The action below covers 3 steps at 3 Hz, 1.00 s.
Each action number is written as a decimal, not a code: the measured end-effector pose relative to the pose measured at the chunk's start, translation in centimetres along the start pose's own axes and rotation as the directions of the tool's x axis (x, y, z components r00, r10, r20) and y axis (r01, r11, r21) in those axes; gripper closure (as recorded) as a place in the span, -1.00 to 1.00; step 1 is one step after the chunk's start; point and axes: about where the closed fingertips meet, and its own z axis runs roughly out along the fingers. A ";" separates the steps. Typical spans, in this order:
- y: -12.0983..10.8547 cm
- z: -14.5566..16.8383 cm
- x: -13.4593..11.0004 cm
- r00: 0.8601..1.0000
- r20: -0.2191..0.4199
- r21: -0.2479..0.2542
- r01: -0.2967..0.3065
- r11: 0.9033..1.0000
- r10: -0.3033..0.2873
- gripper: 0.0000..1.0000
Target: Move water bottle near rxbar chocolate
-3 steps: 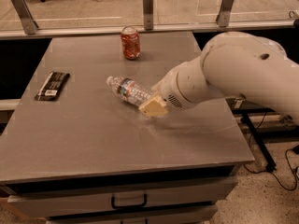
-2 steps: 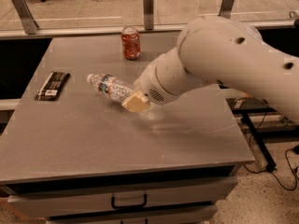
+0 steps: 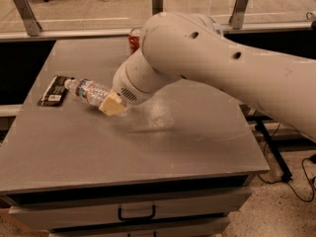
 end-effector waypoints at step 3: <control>-1.4 4.1 -2.8 0.998 0.050 -0.009 -0.047 0.999 0.047 -0.74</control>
Offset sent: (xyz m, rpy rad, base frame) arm 0.0450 0.0449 -0.0134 0.0815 0.0218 -0.0352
